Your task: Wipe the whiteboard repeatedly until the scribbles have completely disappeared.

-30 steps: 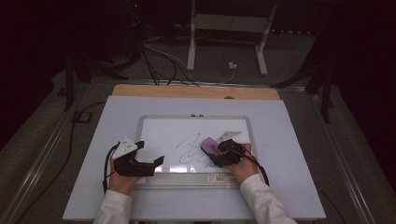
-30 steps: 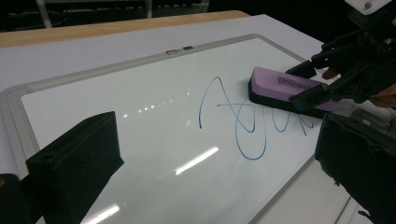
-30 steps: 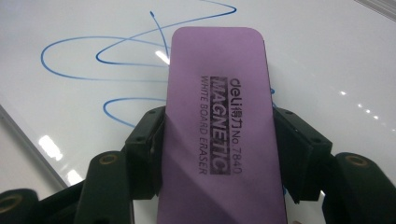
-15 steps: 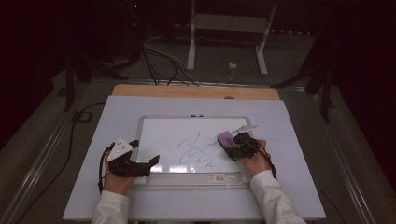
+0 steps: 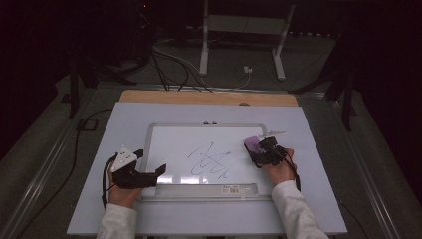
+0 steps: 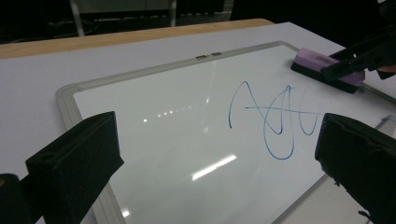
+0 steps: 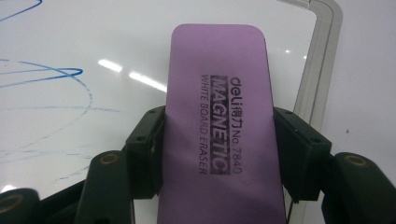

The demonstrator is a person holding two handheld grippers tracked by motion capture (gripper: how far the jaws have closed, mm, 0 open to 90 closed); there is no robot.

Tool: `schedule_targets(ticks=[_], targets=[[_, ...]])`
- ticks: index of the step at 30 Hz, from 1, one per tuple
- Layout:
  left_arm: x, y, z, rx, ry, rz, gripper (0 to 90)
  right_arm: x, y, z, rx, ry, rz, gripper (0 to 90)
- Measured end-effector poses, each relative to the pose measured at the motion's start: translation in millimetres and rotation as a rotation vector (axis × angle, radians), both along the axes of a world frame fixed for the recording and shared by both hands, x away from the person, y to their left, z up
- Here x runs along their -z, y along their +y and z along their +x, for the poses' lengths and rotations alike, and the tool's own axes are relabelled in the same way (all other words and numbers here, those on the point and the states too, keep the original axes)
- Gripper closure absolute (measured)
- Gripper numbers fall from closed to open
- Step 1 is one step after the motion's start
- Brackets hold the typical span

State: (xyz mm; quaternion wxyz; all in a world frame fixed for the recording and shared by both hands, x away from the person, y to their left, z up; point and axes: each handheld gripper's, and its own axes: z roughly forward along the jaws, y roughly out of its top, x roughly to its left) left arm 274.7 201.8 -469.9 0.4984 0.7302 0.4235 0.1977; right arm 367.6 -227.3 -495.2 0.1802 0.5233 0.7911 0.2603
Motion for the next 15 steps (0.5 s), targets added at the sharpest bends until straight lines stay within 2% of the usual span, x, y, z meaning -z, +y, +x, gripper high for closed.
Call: schedule_targets(ticks=[1, 2, 3, 6, 8, 9, 10, 11, 13, 14, 15], targets=[[0.1, -0.2, 0.2, 0.000, 0.000, 0.001, 1.0, 0.0, 0.0, 0.0, 0.000, 0.000, 0.000, 41.6], [0.4, -1.0, 0.6, -0.001, 0.003, -0.001, 1.0, 0.0, 13.7, -5.1, -0.046, -0.001, -0.004, 41.6], [0.7, -1.6, 0.9, 0.000, 0.003, -0.003, 1.0, 0.0, 13.7, -5.1, -0.046, -0.001, -0.004, 41.6], [0.7, -3.6, 1.3, 0.007, 0.001, 0.001, 1.0, 0.5, 45.8, -16.7, -0.125, -0.005, 0.002, 41.6], [0.8, -4.5, 1.5, 0.009, 0.000, 0.000, 1.0, 0.7, 68.6, -25.5, -0.192, -0.006, 0.006, 41.6], [1.0, -4.7, 1.7, 0.010, 0.002, 0.000, 1.0, 0.3, 89.9, -34.9, -0.262, -0.004, 0.006, 41.6], [1.2, -4.7, 1.9, 0.010, 0.003, 0.000, 1.0, 0.2, 96.9, -38.5, -0.290, 0.000, 0.013, 41.6], [1.4, -4.6, 2.2, 0.011, 0.003, 0.002, 1.0, 0.2, 96.9, -38.5, -0.290, 0.000, 0.013, 41.6], [1.5, -4.2, 2.5, 0.011, 0.002, 0.002, 1.0, -0.3, 112.8, -47.3, -0.356, -0.001, 0.003, 41.6], [1.6, -4.1, 2.6, 0.011, 0.002, 0.002, 1.0, -0.8, 115.0, -48.5, -0.365, -0.009, -0.014, 41.6], [1.6, -3.9, 2.6, 0.011, 0.002, 0.003, 1.0, -0.3, 109.6, -44.1, -0.361, 0.004, 0.009, 41.6]])
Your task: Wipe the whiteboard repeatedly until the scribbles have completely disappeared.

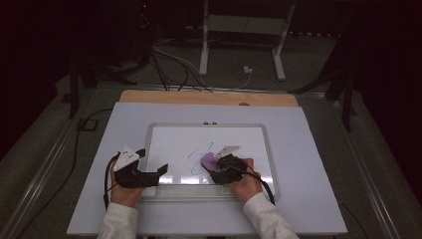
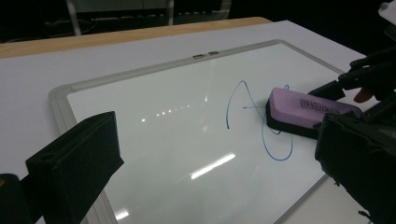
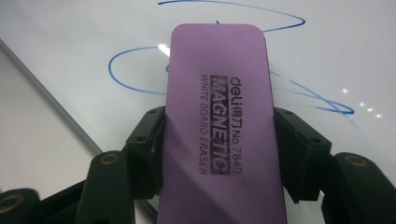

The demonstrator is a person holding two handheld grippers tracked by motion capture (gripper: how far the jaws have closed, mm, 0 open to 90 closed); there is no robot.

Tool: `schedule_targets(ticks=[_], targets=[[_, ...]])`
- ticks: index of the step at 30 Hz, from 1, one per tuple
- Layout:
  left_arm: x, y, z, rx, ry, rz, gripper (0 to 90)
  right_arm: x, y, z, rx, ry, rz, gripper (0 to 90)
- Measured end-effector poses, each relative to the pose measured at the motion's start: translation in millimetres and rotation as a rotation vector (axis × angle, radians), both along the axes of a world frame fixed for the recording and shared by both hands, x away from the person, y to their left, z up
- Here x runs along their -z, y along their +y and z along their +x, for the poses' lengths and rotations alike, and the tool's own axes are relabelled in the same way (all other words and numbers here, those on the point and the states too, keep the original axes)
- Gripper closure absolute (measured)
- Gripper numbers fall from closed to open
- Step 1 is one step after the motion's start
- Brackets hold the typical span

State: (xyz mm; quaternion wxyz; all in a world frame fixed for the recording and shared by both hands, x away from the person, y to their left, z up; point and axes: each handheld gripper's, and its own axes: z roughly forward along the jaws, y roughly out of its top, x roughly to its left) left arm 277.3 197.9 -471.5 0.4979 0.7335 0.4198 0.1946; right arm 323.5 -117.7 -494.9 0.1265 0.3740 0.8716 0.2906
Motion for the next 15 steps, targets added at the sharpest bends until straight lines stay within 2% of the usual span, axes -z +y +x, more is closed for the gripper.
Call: schedule_targets(ticks=[1, 2, 3, 4, 5, 6, 10, 12, 13, 15], targets=[[0.1, 0.1, -0.1, -0.001, 0.001, 0.000, 1.0, 0.0, 0.0, 0.0, 0.000, 0.000, 0.000, 41.6], [0.1, 0.3, -0.2, -0.002, 0.000, 0.002, 1.0, -0.4, -4.6, 3.0, 0.026, -0.010, -0.017, 41.6], [0.1, 0.6, -0.3, -0.003, 0.000, 0.001, 1.0, -0.3, -20.8, 12.5, 0.088, -0.010, -0.022, 41.6], [0.2, 0.8, -0.4, -0.004, 0.000, 0.000, 1.0, -0.3, -20.8, 12.5, 0.088, -0.010, -0.022, 41.6], [0.2, 1.0, -0.3, -0.005, 0.001, -0.001, 1.0, 0.0, -43.9, 23.8, 0.173, -0.010, -0.021, 41.6], [0.2, 1.1, -0.4, -0.005, 0.001, 0.000, 1.0, 0.0, -43.9, 23.8, 0.173, -0.010, -0.021, 41.6], [0.6, 1.0, -0.1, -0.008, 0.002, -0.001, 1.0, -0.3, -90.9, 39.7, 0.347, 0.004, -0.010, 41.6], [0.7, 0.4, 0.3, -0.006, 0.002, 0.000, 1.0, -0.4, -88.8, 38.0, 0.340, 0.004, -0.015, 41.6], [1.0, -0.2, 0.6, -0.007, 0.002, 0.003, 1.0, -0.4, -83.3, 35.2, 0.311, 0.006, -0.010, 41.6], [1.3, -1.0, 1.1, -0.004, 0.004, 0.001, 1.0, -0.1, -60.9, 25.6, 0.234, 0.004, -0.007, 41.6]])
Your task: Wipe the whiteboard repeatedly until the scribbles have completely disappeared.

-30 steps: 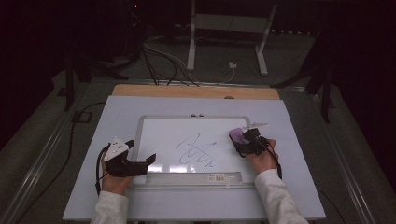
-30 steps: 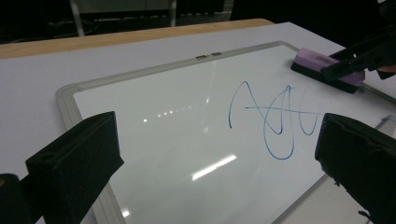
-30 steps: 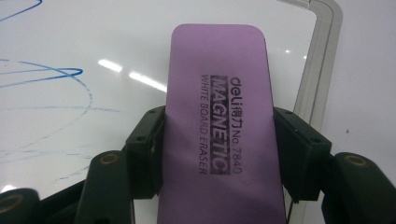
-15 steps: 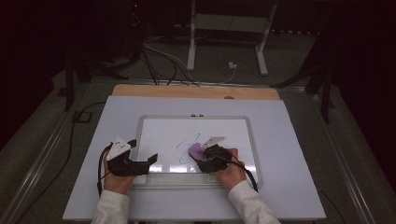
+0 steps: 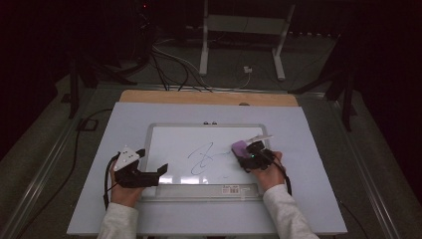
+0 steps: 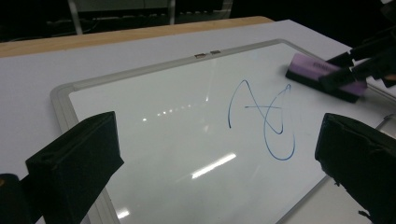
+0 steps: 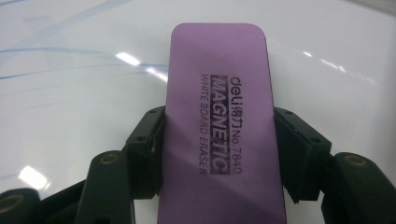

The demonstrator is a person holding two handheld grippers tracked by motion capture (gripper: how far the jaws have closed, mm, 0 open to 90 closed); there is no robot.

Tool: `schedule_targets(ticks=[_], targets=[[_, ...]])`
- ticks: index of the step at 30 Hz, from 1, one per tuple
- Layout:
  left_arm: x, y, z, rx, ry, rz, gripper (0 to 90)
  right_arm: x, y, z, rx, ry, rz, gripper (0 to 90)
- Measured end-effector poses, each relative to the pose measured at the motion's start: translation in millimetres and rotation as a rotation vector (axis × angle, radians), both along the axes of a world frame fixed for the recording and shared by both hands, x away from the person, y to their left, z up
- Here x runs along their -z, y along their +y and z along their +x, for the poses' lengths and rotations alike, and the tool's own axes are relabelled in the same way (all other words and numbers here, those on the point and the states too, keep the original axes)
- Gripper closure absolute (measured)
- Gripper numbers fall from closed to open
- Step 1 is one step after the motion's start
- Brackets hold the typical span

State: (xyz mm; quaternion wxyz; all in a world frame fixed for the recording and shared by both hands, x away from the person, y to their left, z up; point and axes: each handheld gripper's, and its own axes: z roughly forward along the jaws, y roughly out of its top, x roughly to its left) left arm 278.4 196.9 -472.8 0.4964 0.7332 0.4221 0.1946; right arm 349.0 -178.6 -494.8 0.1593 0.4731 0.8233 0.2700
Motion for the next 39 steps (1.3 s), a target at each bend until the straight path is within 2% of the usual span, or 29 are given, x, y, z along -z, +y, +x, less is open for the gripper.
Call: schedule_targets(ticks=[1, 2, 3, 5, 7, 8, 9, 11, 12, 17, 19, 20, 21, 22, 25, 32, 35, 37, 39], targets=[[-0.1, -0.6, -0.1, 0.000, 0.000, 0.001, 1.0, 0.4, 14.1, -6.3, -0.044, -0.006, 0.002, 41.6], [-0.2, -1.0, -0.3, 0.001, -0.001, 0.001, 1.0, 1.0, 42.5, -18.7, -0.124, -0.012, 0.012, 41.6], [-0.2, -1.1, -0.4, 0.002, -0.001, 0.002, 1.0, 1.0, 42.5, -18.7, -0.124, -0.012, 0.012, 41.6], [0.2, -1.2, -0.2, 0.005, 0.001, 0.006, 1.0, 1.1, 67.8, -30.9, -0.203, -0.015, 0.015, 41.6], [0.3, -1.0, -0.1, 0.005, 0.001, 0.006, 1.0, 0.8, 80.9, -35.3, -0.232, -0.053, -0.023, 41.6], [0.2, -0.8, -0.3, 0.004, -0.001, 0.006, 1.0, 1.9, 75.3, -28.3, -0.223, -0.027, 0.012, 41.6], [0.0, -0.3, -0.4, 0.005, -0.002, 0.005, 1.0, 1.9, 75.3, -28.3, -0.223, -0.027, 0.012, 41.6], [0.0, 1.0, -0.7, 0.000, -0.003, 0.002, 1.0, 1.6, 62.2, -21.6, -0.178, -0.057, -0.028, 41.6], [0.0, 2.0, -0.6, -0.002, -0.003, -0.001, 1.0, 1.6, 52.1, -17.0, -0.146, -0.064, -0.040, 41.6], [-0.6, 3.4, -1.2, -0.010, -0.004, -0.004, 1.0, 2.5, -14.3, 4.8, 0.049, -0.037, -0.008, 41.6], [-0.8, 3.1, -1.3, -0.010, -0.005, -0.003, 1.0, 2.3, -32.2, 9.6, 0.111, -0.031, 0.000, 41.6], [-0.7, 2.7, -1.2, -0.009, -0.005, -0.002, 1.0, 1.9, -35.2, 10.8, 0.120, -0.024, 0.004, 41.6], [-0.6, 2.4, -1.2, -0.009, -0.004, -0.002, 1.0, 1.6, -33.4, 10.6, 0.123, -0.025, -0.005, 41.6], [-0.6, 2.3, -1.0, -0.008, -0.003, 0.001, 1.0, 1.5, -29.0, 9.5, 0.117, -0.017, 0.006, 41.6], [-0.2, 1.3, -0.3, -0.007, -0.002, 0.001, 1.0, 1.7, -0.1, 1.8, 0.029, -0.019, 0.006, 41.6], [0.3, 1.0, 0.3, -0.003, -0.002, 0.005, 1.0, 1.7, 84.5, -17.5, -0.222, -0.022, 0.010, 41.5], [-0.3, 1.8, -0.2, -0.005, -0.006, 0.001, 1.0, 2.2, 85.0, -12.5, -0.211, -0.023, 0.014, 41.5], [-0.4, 2.6, -0.5, -0.006, -0.006, 0.003, 1.0, 2.1, 77.3, -3.7, -0.165, -0.026, 0.005, 41.5], [-0.5, 3.2, -0.7, -0.009, -0.007, 0.000, 1.0, 2.2, 62.4, 8.2, -0.088, -0.025, 0.002, 41.6]])
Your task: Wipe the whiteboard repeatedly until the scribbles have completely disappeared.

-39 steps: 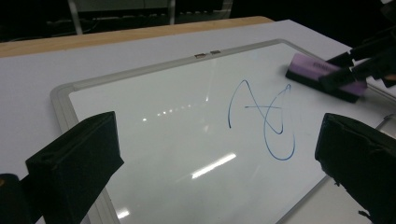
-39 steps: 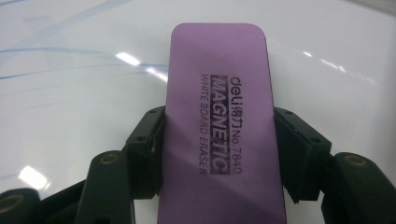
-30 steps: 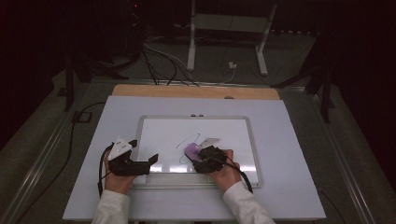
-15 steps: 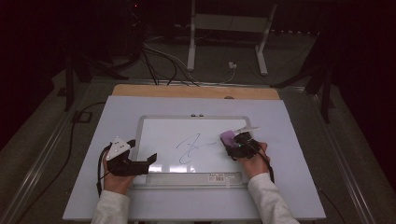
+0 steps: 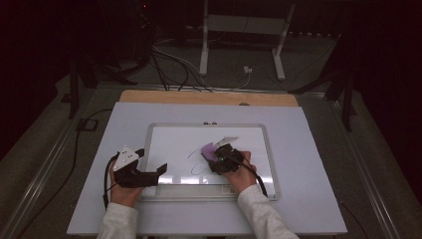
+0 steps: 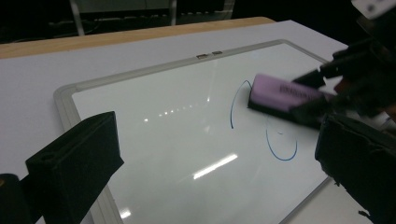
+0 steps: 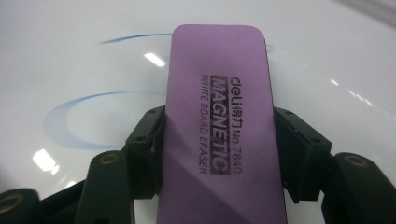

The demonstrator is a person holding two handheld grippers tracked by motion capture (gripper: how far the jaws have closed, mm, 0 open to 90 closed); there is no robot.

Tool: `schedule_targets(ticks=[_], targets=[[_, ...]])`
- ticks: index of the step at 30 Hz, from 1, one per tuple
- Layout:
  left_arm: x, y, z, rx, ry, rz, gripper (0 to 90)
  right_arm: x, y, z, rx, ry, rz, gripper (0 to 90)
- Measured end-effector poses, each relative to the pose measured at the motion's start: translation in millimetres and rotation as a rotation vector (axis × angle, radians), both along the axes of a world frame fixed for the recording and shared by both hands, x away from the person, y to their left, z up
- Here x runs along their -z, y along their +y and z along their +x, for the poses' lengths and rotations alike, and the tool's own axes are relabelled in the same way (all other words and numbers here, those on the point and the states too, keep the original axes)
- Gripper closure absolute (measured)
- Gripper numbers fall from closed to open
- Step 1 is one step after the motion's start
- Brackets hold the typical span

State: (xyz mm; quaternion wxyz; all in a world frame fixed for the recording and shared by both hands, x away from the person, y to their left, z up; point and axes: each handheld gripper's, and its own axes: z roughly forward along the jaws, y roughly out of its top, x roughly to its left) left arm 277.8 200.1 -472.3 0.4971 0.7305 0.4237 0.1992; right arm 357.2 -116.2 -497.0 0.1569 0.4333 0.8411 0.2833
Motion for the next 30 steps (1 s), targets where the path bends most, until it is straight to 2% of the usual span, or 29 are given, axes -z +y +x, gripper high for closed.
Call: schedule_targets(ticks=[4, 7, 9, 12, 13, 14, 17, 18, 19, 20, 23, 24, 25, 30], targets=[[0.0, 0.8, -0.1, -0.007, 0.001, 0.002, 1.0, -0.3, -31.7, 20.9, 0.152, 0.007, -0.005, 41.6], [0.0, 0.8, -0.4, -0.008, 0.001, 0.004, 1.1, -1.3, -32.1, 24.4, 0.167, 0.023, -0.004, 41.6], [-0.1, 0.8, -0.5, -0.010, 0.000, 0.004, 1.0, -1.3, -18.4, 19.4, 0.094, 0.026, 0.001, 41.5], [-0.4, 1.2, -0.7, -0.012, -0.001, 0.001, 1.0, -1.3, 15.8, 4.1, -0.039, 0.035, 0.022, 41.6], [-0.5, 1.6, -0.8, -0.011, -0.001, 0.002, 1.0, -1.7, 40.4, -8.7, -0.152, 0.049, 0.039, 41.6], [-0.5, 2.1, -0.9, -0.012, -0.001, 0.002, 1.0, -1.7, 40.4, -8.7, -0.152, 0.049, 0.039, 41.6], [-0.8, 4.2, -1.3, -0.018, -0.005, -0.005, 1.1, -2.3, 68.9, -27.9, -0.291, 0.050, 0.031, 41.6], [-1.0, 5.0, -1.4, -0.020, -0.005, -0.005, 1.1, -2.4, 74.7, -32.2, -0.307, 0.026, -0.004, 41.6], [-1.1, 5.6, -1.5, -0.020, -0.007, -0.010, 1.0, -2.5, 75.7, -31.3, -0.314, 0.023, -0.008, 41.6], [-1.2, 5.9, -1.9, -0.023, -0.006, -0.012, 1.0, -2.2, 73.7, -27.5, -0.308, 0.037, 0.010, 41.6], [-1.4, 6.6, -2.4, -0.024, -0.005, -0.011, 1.0, -1.8, 60.1, -9.5, -0.223, 0.024, -0.011, 41.6], [-1.2, 6.7, -2.2, -0.024, -0.005, -0.010, 1.0, -1.8, 45.4, 6.8, -0.143, 0.024, -0.017, 41.6], [-1.0, 6.8, -2.1, -0.024, -0.004, -0.011, 1.0, -1.8, 45.4, 6.8, -0.143, 0.024, -0.017, 41.6], [-1.3, 7.2, -2.4, -0.025, -0.005, -0.012, 1.0, -0.6, 14.9, 41.5, 0.043, 0.018, -0.012, 41.6]])
